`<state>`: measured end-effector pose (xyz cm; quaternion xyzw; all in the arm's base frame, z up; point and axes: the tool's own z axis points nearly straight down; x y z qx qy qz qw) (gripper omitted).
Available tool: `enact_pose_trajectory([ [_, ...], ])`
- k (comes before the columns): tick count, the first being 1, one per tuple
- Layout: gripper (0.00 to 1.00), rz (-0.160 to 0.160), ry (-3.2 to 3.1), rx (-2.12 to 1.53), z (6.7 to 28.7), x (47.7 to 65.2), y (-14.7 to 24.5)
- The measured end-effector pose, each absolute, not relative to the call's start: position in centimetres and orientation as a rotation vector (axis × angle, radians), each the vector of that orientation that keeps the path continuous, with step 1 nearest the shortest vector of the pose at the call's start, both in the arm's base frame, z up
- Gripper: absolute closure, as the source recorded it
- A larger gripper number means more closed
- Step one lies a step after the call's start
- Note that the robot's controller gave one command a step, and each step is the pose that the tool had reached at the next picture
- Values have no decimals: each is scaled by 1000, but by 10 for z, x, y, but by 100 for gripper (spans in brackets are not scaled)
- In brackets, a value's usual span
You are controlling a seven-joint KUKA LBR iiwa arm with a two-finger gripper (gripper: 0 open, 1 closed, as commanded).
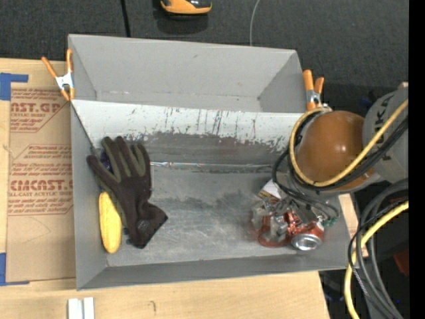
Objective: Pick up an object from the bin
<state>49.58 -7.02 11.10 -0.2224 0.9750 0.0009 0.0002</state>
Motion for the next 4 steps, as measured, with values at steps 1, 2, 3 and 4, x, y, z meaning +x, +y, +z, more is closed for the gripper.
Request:
enact_pose_trajectory([
  [1,100,3,3062,-699,111,496,-70],
  [2,100,1,3063,-687,220,504,-70],
  [3,0,2,3063,-688,220,504,-70],
  [4,0,2,3063,-688,220,504,-70],
])
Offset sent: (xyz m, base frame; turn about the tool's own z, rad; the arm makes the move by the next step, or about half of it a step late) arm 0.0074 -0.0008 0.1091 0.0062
